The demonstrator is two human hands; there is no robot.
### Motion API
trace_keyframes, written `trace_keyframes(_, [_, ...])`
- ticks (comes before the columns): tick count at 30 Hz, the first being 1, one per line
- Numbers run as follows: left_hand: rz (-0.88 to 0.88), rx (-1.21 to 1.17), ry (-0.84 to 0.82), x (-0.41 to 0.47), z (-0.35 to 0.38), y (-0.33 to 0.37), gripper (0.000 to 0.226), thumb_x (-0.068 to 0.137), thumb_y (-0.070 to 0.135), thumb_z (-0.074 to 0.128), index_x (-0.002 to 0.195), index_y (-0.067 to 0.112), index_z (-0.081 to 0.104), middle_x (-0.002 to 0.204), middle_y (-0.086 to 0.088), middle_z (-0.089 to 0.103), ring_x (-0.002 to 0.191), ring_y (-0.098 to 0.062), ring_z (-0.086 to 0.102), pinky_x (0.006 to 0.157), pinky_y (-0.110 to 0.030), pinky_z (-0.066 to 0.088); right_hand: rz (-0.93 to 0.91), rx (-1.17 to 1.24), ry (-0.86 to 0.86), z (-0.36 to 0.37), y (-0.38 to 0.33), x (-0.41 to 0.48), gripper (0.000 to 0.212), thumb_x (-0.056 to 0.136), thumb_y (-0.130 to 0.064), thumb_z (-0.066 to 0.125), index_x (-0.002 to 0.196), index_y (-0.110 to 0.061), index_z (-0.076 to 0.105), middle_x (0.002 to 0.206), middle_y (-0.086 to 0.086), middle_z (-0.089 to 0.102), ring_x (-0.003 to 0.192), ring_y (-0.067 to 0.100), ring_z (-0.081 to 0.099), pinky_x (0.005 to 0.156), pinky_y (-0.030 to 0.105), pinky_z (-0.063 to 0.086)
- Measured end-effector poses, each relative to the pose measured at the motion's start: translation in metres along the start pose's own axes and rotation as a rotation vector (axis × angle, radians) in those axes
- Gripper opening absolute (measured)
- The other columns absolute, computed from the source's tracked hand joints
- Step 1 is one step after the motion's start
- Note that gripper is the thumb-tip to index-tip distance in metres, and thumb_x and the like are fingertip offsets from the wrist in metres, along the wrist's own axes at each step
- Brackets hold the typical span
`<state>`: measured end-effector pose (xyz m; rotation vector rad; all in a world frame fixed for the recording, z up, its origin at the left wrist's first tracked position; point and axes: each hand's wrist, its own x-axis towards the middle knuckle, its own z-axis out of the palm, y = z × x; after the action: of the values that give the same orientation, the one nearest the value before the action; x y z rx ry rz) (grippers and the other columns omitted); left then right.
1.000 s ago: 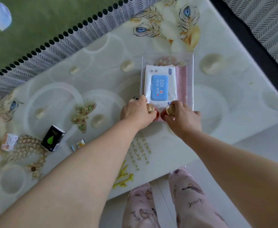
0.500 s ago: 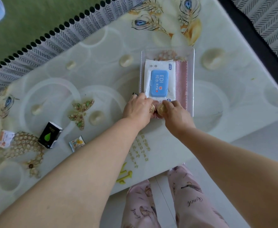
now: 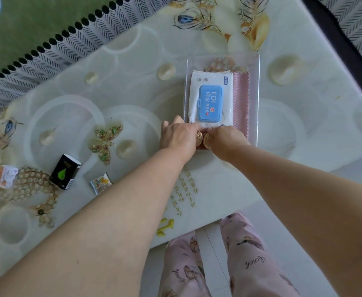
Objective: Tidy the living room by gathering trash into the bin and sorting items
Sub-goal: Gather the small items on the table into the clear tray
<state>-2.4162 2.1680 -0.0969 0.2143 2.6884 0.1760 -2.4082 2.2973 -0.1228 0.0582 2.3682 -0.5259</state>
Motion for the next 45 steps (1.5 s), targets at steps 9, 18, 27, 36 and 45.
trace_keyframes(9, [-0.171, 0.085, 0.093, 0.012, 0.013, -0.007, 0.016, 0.088, 0.031, 0.063, 0.104, 0.029, 0.065, 0.112, 0.001, 0.054, 0.113, -0.025, 0.042, 0.086, -0.035, 0.035, 0.102, 0.122, 0.082, -0.002, -0.004, 0.003, 0.034, 0.09, -0.017, 0.047, 0.115, -0.026, 0.068, 0.104, 0.012, 0.064, 0.094, 0.032, 0.06, 0.08, 0.034, 0.05])
trace_keyframes(18, [-0.231, -0.222, 0.12, -0.006, 0.011, -0.02, 0.025, 0.086, 0.033, 0.067, 0.108, 0.024, 0.058, 0.115, 0.001, 0.055, 0.113, -0.021, 0.049, 0.088, -0.034, 0.043, 0.026, -0.035, 0.077, 0.005, -0.01, -0.012, 0.037, 0.092, -0.007, 0.039, 0.126, -0.016, 0.051, 0.115, 0.01, 0.058, 0.106, 0.032, 0.054, 0.08, 0.038, 0.043])
trace_keyframes(27, [-0.431, -0.216, 0.109, -0.057, 0.021, -0.074, 0.027, 0.094, 0.007, 0.049, 0.116, 0.021, 0.057, 0.122, 0.0, 0.056, 0.113, -0.02, 0.052, 0.083, -0.03, 0.044, -0.172, -0.013, 0.356, 0.018, -0.056, -0.027, 0.042, 0.093, -0.01, 0.041, 0.133, -0.019, 0.049, 0.128, 0.007, 0.054, 0.118, 0.028, 0.045, 0.097, 0.041, 0.034])
trace_keyframes(36, [-0.612, -0.173, 0.0, -0.095, 0.03, -0.134, 0.027, 0.094, 0.007, 0.05, 0.118, 0.019, 0.057, 0.121, -0.004, 0.06, 0.112, -0.026, 0.055, 0.083, -0.036, 0.046, -0.258, 0.055, 0.16, 0.066, -0.101, -0.037, 0.044, 0.091, -0.002, 0.042, 0.13, -0.02, 0.053, 0.124, 0.006, 0.059, 0.108, 0.029, 0.059, 0.085, 0.037, 0.051])
trace_keyframes(45, [-0.572, -0.221, -0.058, -0.098, 0.049, -0.163, 0.022, 0.097, 0.023, 0.053, 0.118, 0.018, 0.057, 0.122, -0.003, 0.06, 0.114, -0.025, 0.055, 0.087, -0.036, 0.046, -0.181, -0.232, -0.097, 0.105, -0.102, -0.025, 0.065, 0.083, 0.006, 0.047, 0.139, -0.025, 0.038, 0.122, 0.008, 0.051, 0.1, 0.03, 0.058, 0.078, 0.038, 0.05])
